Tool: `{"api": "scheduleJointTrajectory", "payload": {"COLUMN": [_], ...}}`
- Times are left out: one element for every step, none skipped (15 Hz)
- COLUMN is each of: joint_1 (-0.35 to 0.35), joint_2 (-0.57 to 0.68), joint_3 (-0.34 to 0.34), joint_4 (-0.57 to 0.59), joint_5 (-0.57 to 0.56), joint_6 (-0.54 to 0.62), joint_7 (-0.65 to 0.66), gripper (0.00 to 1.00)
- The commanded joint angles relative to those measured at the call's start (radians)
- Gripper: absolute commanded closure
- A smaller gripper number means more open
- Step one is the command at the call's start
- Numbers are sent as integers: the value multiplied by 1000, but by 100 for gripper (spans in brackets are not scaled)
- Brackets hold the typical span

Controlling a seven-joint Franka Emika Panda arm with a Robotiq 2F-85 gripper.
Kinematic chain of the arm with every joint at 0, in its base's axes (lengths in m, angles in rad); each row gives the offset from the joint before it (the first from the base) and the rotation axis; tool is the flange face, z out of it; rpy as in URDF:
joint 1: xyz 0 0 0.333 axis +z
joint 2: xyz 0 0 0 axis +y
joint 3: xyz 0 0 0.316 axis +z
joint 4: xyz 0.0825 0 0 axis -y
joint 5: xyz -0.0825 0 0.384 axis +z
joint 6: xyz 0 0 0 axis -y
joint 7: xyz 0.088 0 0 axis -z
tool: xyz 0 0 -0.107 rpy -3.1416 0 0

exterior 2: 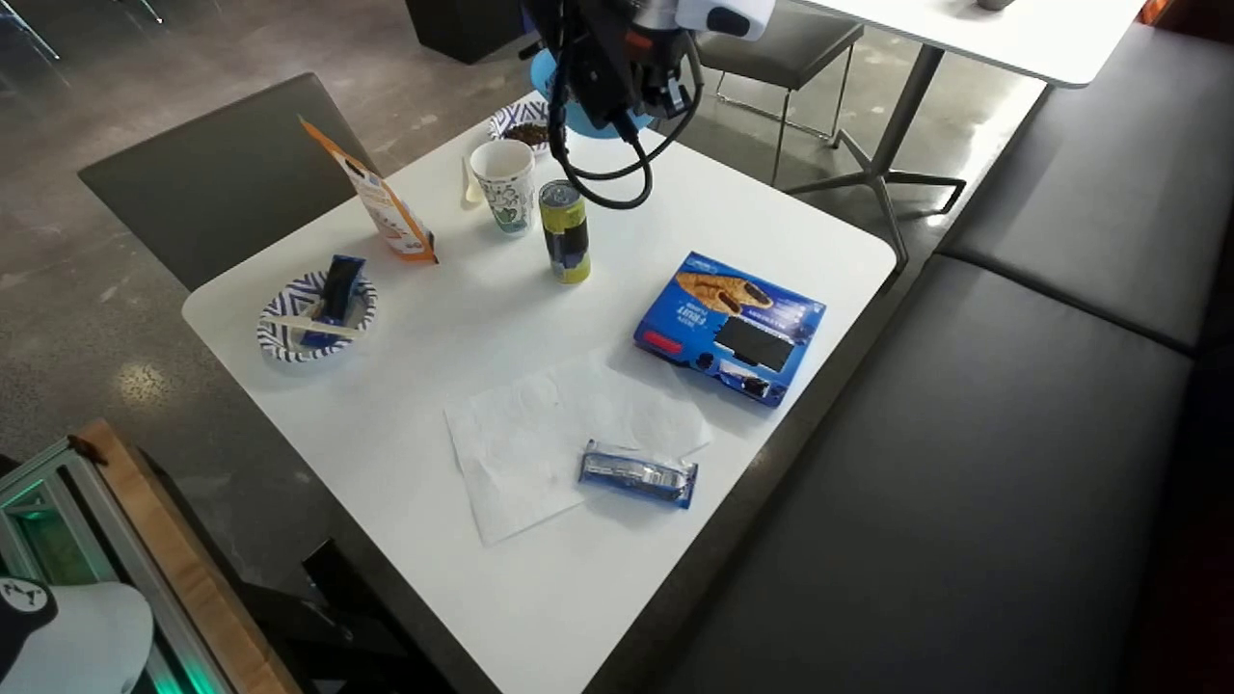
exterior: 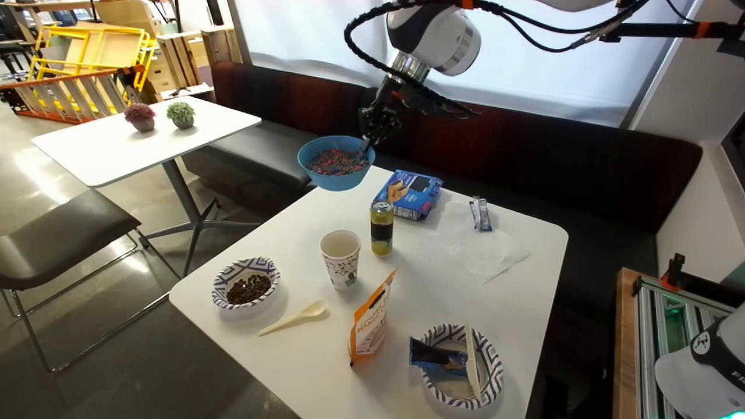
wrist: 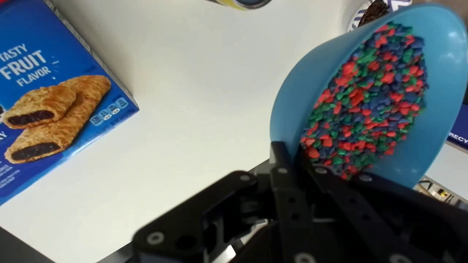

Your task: Move the blue bowl backwards.

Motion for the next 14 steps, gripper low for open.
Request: {"api": "scheduleJointTrajectory", "payload": {"joint_1": [-43, -46, -49, -55, -60, -63, -68, -68, -73, -74, -79, -83, -87, -90], "joint_2": [110, 134, 162, 189, 212, 238, 262, 283, 303, 322, 337, 355, 371, 387], "joint_3": [51, 59, 66, 75, 83, 89, 94, 96, 102, 104, 110, 116, 121, 127], "joint_4": [175, 201, 231, 260, 284, 311, 336, 358, 379, 397, 414, 432, 447, 463], "joint_5": [12, 6, 1, -2, -4, -12, -17, -27, -32, -43, -51, -59, -65, -71], "joint_6": [-78, -83, -92, -106, -112, -121, -132, -134, -144, -138, -144, -146, -142, -147], "joint_7": [0, 3, 4, 0, 1, 4, 6, 9, 7, 9, 8, 11, 9, 10], "gripper": [99, 99, 99, 99, 99, 99, 99, 99, 99, 99, 99, 99, 99, 99]}}
